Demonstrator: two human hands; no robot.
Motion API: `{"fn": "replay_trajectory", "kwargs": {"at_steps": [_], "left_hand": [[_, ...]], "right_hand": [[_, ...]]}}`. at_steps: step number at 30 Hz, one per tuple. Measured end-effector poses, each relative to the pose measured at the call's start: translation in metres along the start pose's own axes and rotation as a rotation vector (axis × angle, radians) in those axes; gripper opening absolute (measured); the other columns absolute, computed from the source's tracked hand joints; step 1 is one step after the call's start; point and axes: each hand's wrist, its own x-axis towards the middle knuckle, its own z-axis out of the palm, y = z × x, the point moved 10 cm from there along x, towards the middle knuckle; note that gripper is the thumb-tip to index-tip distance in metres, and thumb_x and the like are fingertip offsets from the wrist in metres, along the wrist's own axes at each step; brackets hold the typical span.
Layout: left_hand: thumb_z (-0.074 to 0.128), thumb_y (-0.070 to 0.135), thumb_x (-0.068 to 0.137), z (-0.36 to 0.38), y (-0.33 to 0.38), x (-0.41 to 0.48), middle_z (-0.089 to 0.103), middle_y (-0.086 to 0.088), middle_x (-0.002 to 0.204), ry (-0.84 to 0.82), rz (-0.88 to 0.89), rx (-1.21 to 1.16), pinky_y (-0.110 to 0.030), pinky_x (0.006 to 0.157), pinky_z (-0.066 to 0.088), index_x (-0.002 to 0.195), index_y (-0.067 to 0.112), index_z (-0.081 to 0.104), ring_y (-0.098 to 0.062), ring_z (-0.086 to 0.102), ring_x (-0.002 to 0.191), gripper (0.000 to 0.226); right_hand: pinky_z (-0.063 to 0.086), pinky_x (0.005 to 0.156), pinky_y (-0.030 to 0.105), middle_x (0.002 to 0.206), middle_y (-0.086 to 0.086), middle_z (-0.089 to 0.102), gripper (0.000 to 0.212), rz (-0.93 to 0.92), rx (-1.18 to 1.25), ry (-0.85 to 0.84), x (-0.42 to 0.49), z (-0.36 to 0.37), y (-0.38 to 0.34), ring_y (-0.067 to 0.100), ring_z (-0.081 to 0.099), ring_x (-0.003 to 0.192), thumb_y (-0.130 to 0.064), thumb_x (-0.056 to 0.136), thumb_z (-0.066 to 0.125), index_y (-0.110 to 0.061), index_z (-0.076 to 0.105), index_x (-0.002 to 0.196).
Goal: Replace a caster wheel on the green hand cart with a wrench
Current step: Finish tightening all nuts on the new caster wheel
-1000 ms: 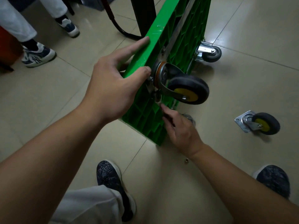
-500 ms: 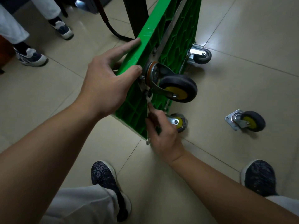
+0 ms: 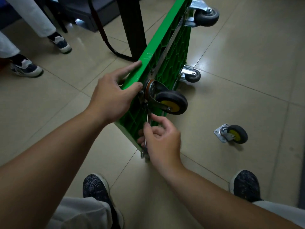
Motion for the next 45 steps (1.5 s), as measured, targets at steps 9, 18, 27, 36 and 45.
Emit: {"fn": "replay_trajectory", "kwargs": {"at_steps": [9,18,27,36,45], "left_hand": [[0.065,0.037,0.092,0.000,-0.002,0.001,0.051,0.019,0.149,-0.016,-0.006,0.032,-0.045,0.104,0.052,0.142,0.050,0.053,-0.005,0.051,0.132,0.053],[0.066,0.032,0.094,0.000,-0.001,-0.001,0.060,0.019,0.134,-0.022,-0.035,0.005,-0.042,0.096,0.057,0.143,0.048,0.054,-0.013,0.065,0.116,0.053],[0.066,0.026,0.096,0.001,-0.001,-0.002,0.064,0.011,0.136,-0.024,-0.032,-0.009,-0.041,0.095,0.058,0.146,0.040,0.054,-0.014,0.067,0.115,0.054],[0.067,0.027,0.096,0.001,-0.002,-0.003,0.065,0.012,0.132,-0.012,-0.048,-0.009,-0.041,0.095,0.058,0.145,0.042,0.054,-0.013,0.068,0.112,0.053],[0.066,0.036,0.093,0.003,-0.002,-0.002,0.056,0.022,0.140,0.001,-0.033,0.008,-0.037,0.103,0.053,0.142,0.048,0.054,0.001,0.055,0.124,0.052]], "right_hand": [[0.049,0.096,0.018,0.123,-0.016,0.059,0.038,-0.522,-0.432,-0.054,0.023,-0.025,0.035,-0.007,0.057,0.113,0.001,0.098,0.053,-0.005,0.054,0.135],[0.041,0.106,0.020,0.116,0.019,0.062,0.028,-0.690,-0.424,-0.044,0.043,-0.019,0.047,0.009,0.055,0.117,0.004,0.099,0.048,0.006,0.054,0.126],[0.038,0.106,0.012,0.129,-0.011,0.051,0.029,-0.567,-0.269,-0.010,0.035,-0.007,0.053,-0.010,0.047,0.129,-0.002,0.098,0.041,-0.010,0.046,0.126],[0.048,0.107,0.041,0.134,0.011,0.060,0.027,-0.456,-0.260,-0.132,0.049,0.003,0.066,0.021,0.056,0.130,-0.005,0.104,0.043,-0.013,0.049,0.129],[0.059,0.074,0.039,0.096,0.002,0.073,0.013,-0.134,-0.070,-0.050,0.016,0.013,0.044,0.015,0.071,0.089,-0.013,0.104,0.050,-0.020,0.057,0.113]]}}
